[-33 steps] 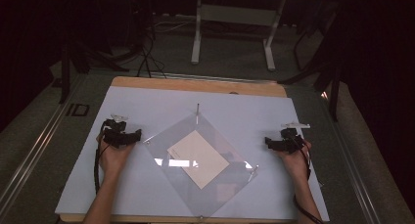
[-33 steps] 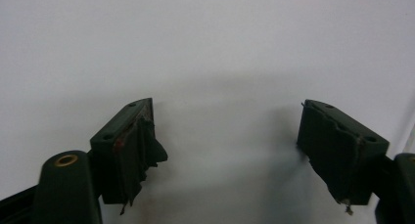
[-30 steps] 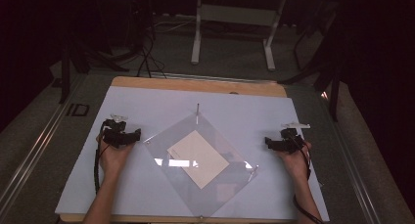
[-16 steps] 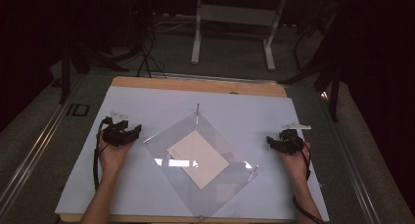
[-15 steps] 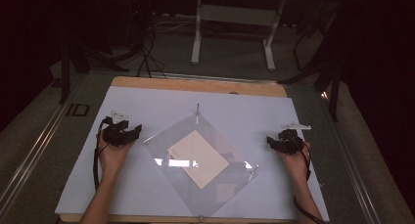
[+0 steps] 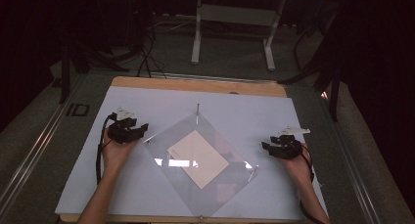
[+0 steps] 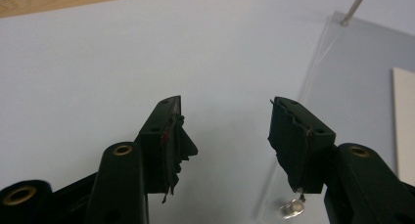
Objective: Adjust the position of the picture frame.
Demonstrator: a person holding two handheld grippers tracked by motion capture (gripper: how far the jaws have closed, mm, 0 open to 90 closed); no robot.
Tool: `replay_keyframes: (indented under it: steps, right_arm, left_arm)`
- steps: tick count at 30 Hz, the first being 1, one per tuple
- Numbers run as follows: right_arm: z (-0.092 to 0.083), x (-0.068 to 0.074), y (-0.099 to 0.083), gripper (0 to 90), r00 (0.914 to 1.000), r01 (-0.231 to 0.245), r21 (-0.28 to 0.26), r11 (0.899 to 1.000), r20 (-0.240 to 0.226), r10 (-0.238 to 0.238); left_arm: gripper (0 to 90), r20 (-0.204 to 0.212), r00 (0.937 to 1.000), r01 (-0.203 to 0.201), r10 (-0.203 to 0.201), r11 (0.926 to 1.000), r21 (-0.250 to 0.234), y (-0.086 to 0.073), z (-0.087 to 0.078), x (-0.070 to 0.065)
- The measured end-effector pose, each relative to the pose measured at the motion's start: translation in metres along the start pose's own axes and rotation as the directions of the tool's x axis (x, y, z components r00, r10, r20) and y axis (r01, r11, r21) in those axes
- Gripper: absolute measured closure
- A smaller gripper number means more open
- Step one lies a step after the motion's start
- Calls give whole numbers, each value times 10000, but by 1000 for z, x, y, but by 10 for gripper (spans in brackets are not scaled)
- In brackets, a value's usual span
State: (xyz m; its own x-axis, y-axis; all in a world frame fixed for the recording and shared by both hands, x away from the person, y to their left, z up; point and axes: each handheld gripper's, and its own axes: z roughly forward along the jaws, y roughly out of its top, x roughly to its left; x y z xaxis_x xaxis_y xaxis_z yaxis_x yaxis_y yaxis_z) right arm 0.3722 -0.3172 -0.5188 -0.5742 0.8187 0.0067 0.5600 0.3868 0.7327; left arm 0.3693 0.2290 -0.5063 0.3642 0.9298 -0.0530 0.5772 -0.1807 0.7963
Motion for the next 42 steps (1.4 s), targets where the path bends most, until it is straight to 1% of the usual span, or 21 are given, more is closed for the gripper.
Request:
replay_keyframes:
  steps: [3, 6, 9, 13, 16, 22, 26, 30, 32, 36, 39, 40, 42]
  right_arm:
    - [-2, 4, -2, 498, 9994, 162, -48, 9999, -310, -164]
    - [-3, 8, -5, 516, 9985, 274, -12, 9996, -468, -274]
    - [-5, 12, -7, 529, 9967, 483, -27, 9988, -650, -483]
    - [-12, 18, -9, 541, 9935, 769, -92, 9970, -836, -774]
    - [-16, 22, -12, 546, 9916, 780, -193, 9968, -1019, -796]
    - [-22, 27, -19, 562, 9884, 950, -130, 9954, -1180, -959]
    - [-23, 29, -23, 583, 9861, 1009, -76, 9949, -1317, -1010]
    - [-27, 32, -27, 602, 9850, 1089, -125, 9940, -1330, -1096]
    - [-29, 34, -29, 613, 9833, 1157, -192, 9931, -1391, -1172]
    - [-32, 37, -33, 632, 9782, 1322, -162, 9911, -1596, -1331]
    - [-32, 38, -34, 637, 9765, 1335, -192, 9909, -1678, -1349]
    - [-34, 41, -36, 661, 9720, 1507, -146, 9885, -1802, -1508]
    - [-36, 43, -37, 684, 9685, 1646, -159, 9862, -1867, -1647]
  left_arm:
    - [453, -14, 10000, 2, -2, 10000, -37, 2, 1, -1]
    - [457, -9, 10000, -55, 55, 10000, 19, 2, 3, -2]
    - [465, 64, 10000, -66, 66, 10000, 49, 2, 4, -3]
    - [468, 64, 9999, -131, 131, 9999, 63, 3, 7, -5]
    - [467, 114, 9998, -173, 171, 9998, 104, 3, 8, -7]
    - [466, 138, 9995, -295, 293, 9995, 122, 6, 11, -10]
    - [464, 197, 9996, -202, 200, 9998, 78, 6, 13, -12]
    - [464, 264, 9994, -220, 218, 9997, 77, 6, 14, -14]
    - [464, 279, 9993, -231, 229, 9997, 62, 7, 15, -15]
    - [465, 347, 9991, -250, 249, 9997, 41, 8, 16, -17]
    - [467, 376, 9989, -296, 294, 9995, 62, 10, 16, -17]
    - [474, 393, 9988, -302, 300, 9995, 45, 10, 17, -18]
    - [484, 433, 9986, -312, 313, 9995, -22, 11, 17, -17]
